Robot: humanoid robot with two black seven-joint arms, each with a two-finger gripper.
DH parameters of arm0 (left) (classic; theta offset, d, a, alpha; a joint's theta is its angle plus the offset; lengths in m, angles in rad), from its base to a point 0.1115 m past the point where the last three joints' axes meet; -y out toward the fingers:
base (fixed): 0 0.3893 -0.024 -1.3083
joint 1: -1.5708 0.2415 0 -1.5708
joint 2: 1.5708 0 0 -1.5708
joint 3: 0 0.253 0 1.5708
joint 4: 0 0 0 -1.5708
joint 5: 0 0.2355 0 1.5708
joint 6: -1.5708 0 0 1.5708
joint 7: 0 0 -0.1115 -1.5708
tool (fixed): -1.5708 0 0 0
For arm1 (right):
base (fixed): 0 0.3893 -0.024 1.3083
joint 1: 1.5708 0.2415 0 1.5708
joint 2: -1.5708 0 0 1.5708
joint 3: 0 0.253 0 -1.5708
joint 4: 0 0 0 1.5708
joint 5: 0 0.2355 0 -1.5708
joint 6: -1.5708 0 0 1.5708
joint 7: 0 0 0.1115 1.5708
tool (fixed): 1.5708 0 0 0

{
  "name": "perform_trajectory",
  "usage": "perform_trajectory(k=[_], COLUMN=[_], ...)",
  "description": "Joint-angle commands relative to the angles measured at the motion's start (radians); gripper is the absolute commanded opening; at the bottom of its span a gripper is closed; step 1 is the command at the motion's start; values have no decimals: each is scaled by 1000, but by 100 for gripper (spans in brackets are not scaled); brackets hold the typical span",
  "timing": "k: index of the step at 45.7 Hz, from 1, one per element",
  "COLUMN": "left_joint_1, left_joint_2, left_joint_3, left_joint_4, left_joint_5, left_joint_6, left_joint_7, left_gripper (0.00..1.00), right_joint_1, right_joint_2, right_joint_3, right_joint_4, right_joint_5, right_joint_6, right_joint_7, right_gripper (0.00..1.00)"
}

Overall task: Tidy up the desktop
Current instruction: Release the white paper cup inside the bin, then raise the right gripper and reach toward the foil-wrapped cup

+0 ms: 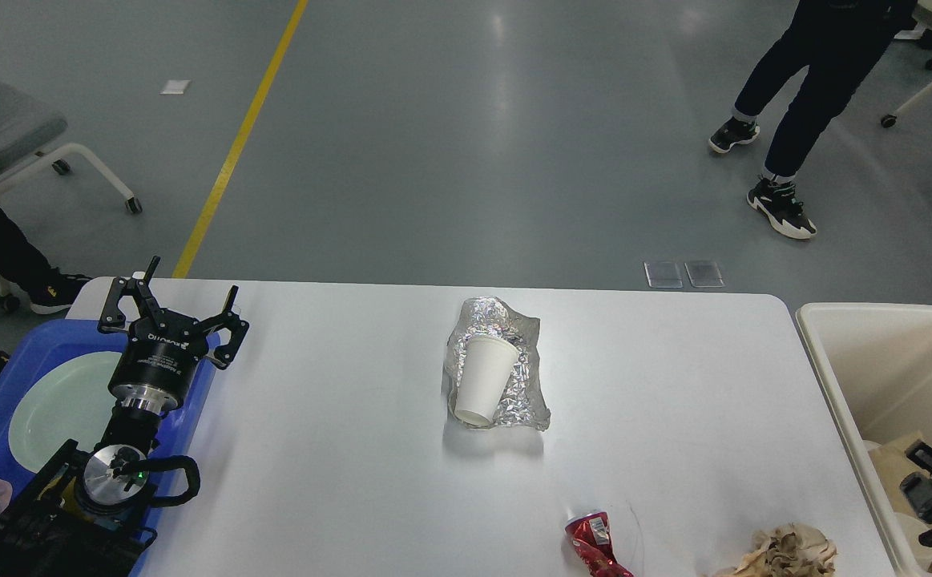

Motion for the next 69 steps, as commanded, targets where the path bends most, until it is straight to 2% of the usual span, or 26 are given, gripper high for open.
perform_trajectory(k=[1, 6, 10, 17, 22, 25, 30, 37, 42, 49, 50, 57, 64, 69], left_joint_1=[-2, -2, -2, -2, -2, -2, -2, -2, 0, 0, 0, 0, 0, 0], left_joint_2=[0, 0, 0, 0, 0, -1, 0, -1, 0, 0, 0, 0, 0, 0], left_joint_3=[0, 0, 0, 0, 0, 0, 0, 0, 0, 0, 0, 0, 0, 0], left_joint_4=[0, 0, 0, 0, 0, 0, 0, 0, 0, 0, 0, 0, 0, 0], left_joint_5=[-1, -1, -1, -1, -1, -1, -1, -1, -1, 1, -1, -1, -1, -1], left_joint_6=[0, 0, 0, 0, 0, 0, 0, 0, 0, 0, 0, 0, 0, 0], left_joint_7=[0, 0, 0, -2, -2, 0, 0, 0, 0, 0, 0, 0, -2, 0], left_gripper=[99, 99, 99, 99, 99, 99, 99, 99, 99, 99, 99, 99, 99, 99], right_joint_1=[38, 117, 203, 470, 672, 806, 1004, 1176, 1315, 1524, 1594, 1749, 1869, 1886], right_joint_2=[-31, -63, -92, -153, -150, -140, -71, -3, 18, 49, 57, 54, 61, 95], right_joint_3=[0, 5, -15, -151, -306, -386, -465, -455, -428, -414, -413, -351, -340, -331], right_joint_4=[29, 53, 162, 463, 693, 808, 937, 951, 989, 1162, 1231, 1418, 1540, 1551], right_joint_5=[0, 2, -12, -135, -179, -179, -179, -172, -164, -158, -156, -132, -67, -49], right_joint_6=[35, 83, 136, 175, 176, 212, 372, 696, 819, 857, 857, 848, 842, 835], right_joint_7=[9, 12, 11, 2, 0, -2, -3, -8, -8, -8, -8, -6, -6, -6], right_gripper=[100, 100, 100, 100, 100, 100, 100, 100, 100, 100, 100, 100, 100, 100])
